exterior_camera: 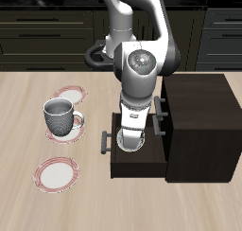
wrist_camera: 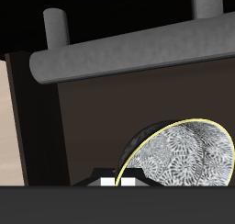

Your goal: Place the bowl on top of the cabinet

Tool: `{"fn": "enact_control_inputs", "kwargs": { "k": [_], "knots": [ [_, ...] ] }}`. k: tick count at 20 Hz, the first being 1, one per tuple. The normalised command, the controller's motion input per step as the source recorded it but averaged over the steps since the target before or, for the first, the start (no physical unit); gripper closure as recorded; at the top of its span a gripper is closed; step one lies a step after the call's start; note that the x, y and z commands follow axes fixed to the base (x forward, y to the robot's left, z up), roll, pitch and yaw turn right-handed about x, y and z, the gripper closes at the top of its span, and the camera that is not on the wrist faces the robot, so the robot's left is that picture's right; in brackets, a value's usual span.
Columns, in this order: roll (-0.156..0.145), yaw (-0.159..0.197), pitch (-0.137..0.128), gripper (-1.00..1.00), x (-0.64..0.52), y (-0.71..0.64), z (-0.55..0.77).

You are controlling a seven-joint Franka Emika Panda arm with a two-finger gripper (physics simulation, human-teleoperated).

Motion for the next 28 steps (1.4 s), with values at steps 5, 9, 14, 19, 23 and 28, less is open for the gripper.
{"fn": "enact_control_inputs", "kwargs": {
  "k": [5,9,14,19,23,28],
  "knots": [
    [-0.032,-0.143,-0.026,1.00,-0.02,-0.13,0.29],
    [-0.045,-0.180,-0.019,1.00,-0.06,-0.19,0.34],
    [-0.032,-0.177,-0.060,1.00,-0.04,-0.20,0.37],
    [0.003,-0.246,-0.081,1.00,-0.06,-0.08,0.49],
    [0.003,-0.327,-0.017,1.00,-0.07,-0.04,0.56],
    [0.044,-0.226,0.022,1.00,-0.05,0.11,0.43]
  ]
}}
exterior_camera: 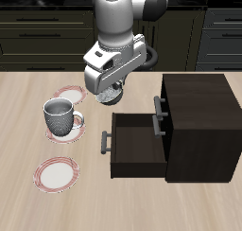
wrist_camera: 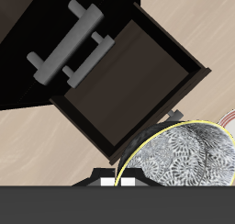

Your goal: Place the bowl on top of the cabinet

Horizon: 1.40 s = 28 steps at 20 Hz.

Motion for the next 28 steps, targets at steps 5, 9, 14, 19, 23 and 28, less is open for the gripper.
{"fn": "enact_control_inputs", "kwargs": {
  "k": [5,9,14,19,23,28],
  "knots": [
    [0.011,-0.137,-0.019,1.00,-0.03,0.15,0.40],
    [0.021,-0.177,0.012,1.00,-0.06,0.11,0.39],
    [0.013,-0.159,0.019,1.00,-0.03,0.07,0.33],
    [-0.026,-0.169,-0.015,1.00,-0.12,0.05,0.39],
    [-0.006,-0.054,-0.024,1.00,-0.08,0.17,0.34],
    [0.013,-0.098,-0.023,1.00,-0.04,0.19,0.32]
  ]
}}
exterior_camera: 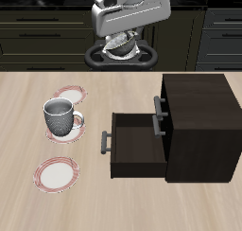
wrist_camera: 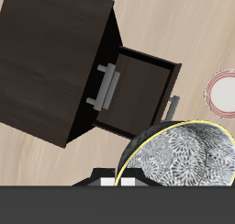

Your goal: Place the bowl on top of the cabinet

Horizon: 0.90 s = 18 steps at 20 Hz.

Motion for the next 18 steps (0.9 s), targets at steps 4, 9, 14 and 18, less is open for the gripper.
{"fn": "enact_control_inputs", "kwargs": {
  "k": [4,9,14,18],
  "knots": [
    [-0.023,-0.015,-0.057,1.00,0.03,0.27,0.17],
    [0.004,-0.063,-0.045,1.00,0.14,0.29,0.20],
    [0.068,-0.031,-0.016,1.00,0.19,0.60,0.06],
    [0.056,-0.052,-0.007,1.00,0.22,0.63,-0.04]
  ]
}}
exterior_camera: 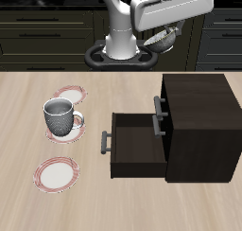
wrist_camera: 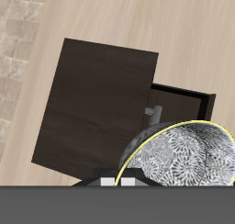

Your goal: Place the bowl on top of the cabinet

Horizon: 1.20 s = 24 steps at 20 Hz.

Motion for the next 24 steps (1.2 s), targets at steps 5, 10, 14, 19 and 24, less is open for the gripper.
{"fn": "enact_control_inputs", "kwargs": {
  "k": [5,10,14,19,24],
  "knots": [
    [0.065,-0.003,0.005,1.00,0.06,0.60,-0.07],
    [0.041,0.003,-0.009,1.00,0.03,0.42,-0.01],
    [0.027,-0.003,0.008,1.00,0.14,0.31,-0.10],
    [0.022,-0.026,0.023,1.00,0.14,0.20,-0.24],
    [-0.018,0.000,0.015,1.00,0.12,0.02,-0.25]
  ]
}}
